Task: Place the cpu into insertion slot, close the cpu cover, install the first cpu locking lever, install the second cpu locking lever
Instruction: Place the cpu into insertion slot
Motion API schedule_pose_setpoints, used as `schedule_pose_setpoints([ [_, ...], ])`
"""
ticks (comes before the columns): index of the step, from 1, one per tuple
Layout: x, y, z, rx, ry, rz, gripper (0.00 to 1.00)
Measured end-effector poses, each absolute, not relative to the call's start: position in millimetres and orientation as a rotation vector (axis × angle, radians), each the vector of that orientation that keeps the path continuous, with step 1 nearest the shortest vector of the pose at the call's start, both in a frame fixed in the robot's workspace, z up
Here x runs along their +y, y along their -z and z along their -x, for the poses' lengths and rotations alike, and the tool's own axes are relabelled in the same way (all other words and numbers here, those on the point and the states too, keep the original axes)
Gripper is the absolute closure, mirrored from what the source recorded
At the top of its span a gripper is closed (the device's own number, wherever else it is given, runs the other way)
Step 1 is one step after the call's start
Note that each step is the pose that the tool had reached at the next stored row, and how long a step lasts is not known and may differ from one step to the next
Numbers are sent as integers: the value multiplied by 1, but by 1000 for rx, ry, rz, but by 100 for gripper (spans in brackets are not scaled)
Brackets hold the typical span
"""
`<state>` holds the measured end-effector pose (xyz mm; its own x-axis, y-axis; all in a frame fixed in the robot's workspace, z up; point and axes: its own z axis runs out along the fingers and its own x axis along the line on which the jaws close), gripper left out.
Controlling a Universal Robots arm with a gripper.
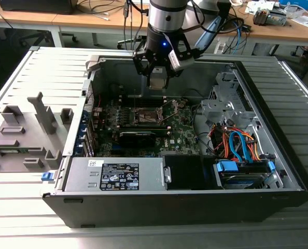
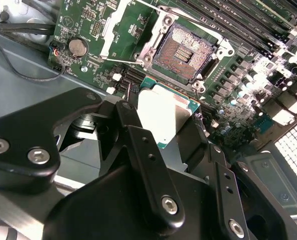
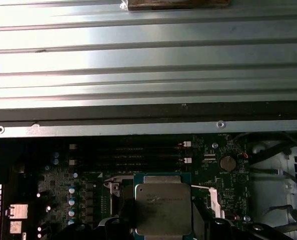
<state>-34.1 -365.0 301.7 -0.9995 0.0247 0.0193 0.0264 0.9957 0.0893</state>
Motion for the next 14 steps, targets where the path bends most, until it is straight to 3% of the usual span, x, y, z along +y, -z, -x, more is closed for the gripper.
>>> schedule_pose_setpoints([
  [14, -365, -298, 34, -3120, 140, 40, 46],
])
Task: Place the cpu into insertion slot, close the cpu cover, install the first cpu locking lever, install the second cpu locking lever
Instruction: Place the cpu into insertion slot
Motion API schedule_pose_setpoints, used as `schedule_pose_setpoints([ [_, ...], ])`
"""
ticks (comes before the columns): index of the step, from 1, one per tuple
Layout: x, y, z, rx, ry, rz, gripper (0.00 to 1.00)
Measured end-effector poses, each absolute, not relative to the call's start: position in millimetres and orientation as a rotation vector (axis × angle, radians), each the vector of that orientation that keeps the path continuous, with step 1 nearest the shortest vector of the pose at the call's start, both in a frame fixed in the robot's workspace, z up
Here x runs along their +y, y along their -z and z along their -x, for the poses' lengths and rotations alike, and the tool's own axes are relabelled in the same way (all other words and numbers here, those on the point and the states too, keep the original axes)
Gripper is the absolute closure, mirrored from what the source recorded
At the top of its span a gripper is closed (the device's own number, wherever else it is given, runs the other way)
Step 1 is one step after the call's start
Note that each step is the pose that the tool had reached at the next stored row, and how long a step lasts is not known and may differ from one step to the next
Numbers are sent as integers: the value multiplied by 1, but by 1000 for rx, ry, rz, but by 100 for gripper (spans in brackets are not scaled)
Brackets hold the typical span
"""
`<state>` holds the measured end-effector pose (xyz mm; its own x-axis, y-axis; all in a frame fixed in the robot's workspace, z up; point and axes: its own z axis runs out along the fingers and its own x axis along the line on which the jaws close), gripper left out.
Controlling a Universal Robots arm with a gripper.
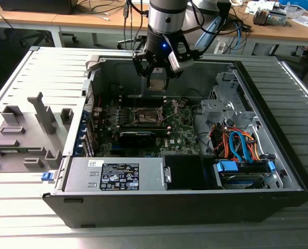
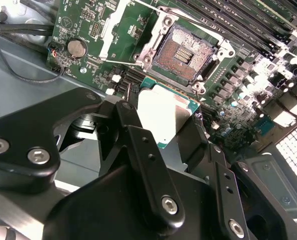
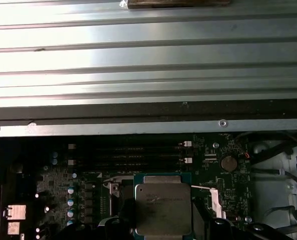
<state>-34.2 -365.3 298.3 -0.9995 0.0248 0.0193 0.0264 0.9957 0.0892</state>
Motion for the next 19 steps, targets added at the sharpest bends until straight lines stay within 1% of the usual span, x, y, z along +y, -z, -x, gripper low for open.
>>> schedule_pose_setpoints([
  [19, -365, -294, 34, -3120, 140, 40, 46],
])
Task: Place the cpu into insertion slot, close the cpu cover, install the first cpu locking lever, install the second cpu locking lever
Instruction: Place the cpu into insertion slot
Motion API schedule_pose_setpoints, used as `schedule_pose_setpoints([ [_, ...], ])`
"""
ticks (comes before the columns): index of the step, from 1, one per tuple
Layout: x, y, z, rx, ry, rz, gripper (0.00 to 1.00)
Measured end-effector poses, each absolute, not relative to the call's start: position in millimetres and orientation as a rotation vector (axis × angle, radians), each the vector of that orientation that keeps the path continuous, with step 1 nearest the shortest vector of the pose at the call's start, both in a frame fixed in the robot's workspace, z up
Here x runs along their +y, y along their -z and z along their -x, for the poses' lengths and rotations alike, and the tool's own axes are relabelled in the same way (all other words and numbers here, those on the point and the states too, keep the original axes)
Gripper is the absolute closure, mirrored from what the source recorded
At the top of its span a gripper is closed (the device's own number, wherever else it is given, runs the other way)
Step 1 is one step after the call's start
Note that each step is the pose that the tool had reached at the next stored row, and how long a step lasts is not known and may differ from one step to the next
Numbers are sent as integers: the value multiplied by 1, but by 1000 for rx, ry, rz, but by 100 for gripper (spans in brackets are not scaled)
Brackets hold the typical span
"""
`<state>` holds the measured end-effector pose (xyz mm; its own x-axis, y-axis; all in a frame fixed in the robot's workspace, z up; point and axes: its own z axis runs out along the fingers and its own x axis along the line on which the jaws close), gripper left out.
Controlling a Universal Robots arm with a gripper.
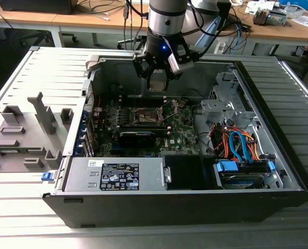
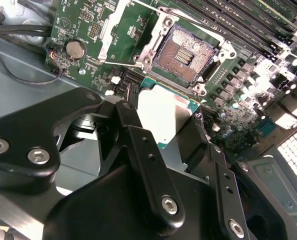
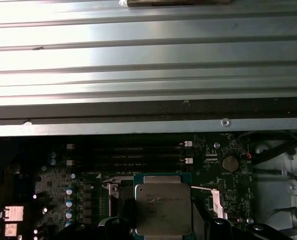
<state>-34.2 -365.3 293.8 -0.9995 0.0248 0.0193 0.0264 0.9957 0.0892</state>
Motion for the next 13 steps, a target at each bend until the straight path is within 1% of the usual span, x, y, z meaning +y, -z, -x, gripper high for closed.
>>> schedule_pose_setpoints([
  [13, -365, -291, 34, -3120, 140, 40, 46],
])
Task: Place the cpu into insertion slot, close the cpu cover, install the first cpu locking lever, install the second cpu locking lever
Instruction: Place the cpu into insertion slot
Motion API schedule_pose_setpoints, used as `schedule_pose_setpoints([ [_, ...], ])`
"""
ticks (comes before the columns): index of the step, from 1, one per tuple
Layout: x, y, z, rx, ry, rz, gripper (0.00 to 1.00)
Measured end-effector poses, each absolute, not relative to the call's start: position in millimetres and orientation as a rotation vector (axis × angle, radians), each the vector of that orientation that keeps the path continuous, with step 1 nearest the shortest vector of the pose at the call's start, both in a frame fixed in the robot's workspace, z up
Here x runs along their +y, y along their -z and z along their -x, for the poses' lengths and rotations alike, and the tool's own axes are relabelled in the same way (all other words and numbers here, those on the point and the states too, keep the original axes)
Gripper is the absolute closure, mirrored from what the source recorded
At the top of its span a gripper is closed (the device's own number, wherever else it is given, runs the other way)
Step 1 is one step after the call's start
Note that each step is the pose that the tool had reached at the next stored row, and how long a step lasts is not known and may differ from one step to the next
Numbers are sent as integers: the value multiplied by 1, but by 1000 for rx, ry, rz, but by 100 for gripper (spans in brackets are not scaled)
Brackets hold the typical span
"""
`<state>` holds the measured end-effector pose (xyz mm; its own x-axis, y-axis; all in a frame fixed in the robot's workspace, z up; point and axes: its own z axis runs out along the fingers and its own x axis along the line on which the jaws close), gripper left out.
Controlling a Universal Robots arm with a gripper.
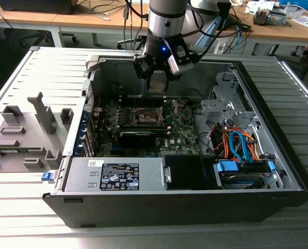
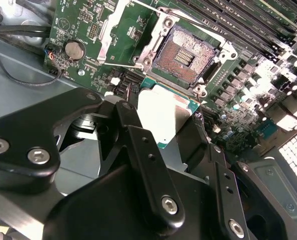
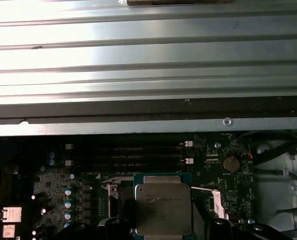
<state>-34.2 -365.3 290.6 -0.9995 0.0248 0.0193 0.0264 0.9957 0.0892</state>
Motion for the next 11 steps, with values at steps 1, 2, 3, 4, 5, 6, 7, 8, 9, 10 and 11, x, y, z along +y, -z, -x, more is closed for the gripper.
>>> schedule_pose_setpoints([
  [1, -365, -290, 34, -3120, 140, 40, 46],
  [2, -365, -290, 34, -3120, 140, 40, 46],
  [3, -365, -290, 34, -3120, 140, 40, 46],
  [4, -365, -290, 34, -3120, 140, 40, 46],
  [5, -365, -290, 34, -3120, 140, 40, 46],
  [6, -365, -289, 34, -3120, 140, 40, 46],
  [7, -365, -289, 34, -3120, 140, 40, 46],
  [8, -365, -289, 34, -3120, 140, 40, 46],
  [9, -365, -289, 34, -3120, 140, 40, 46],
  [10, -365, -288, 34, -3120, 140, 40, 46],
  [11, -365, -288, 34, -3120, 140, 40, 46],
])
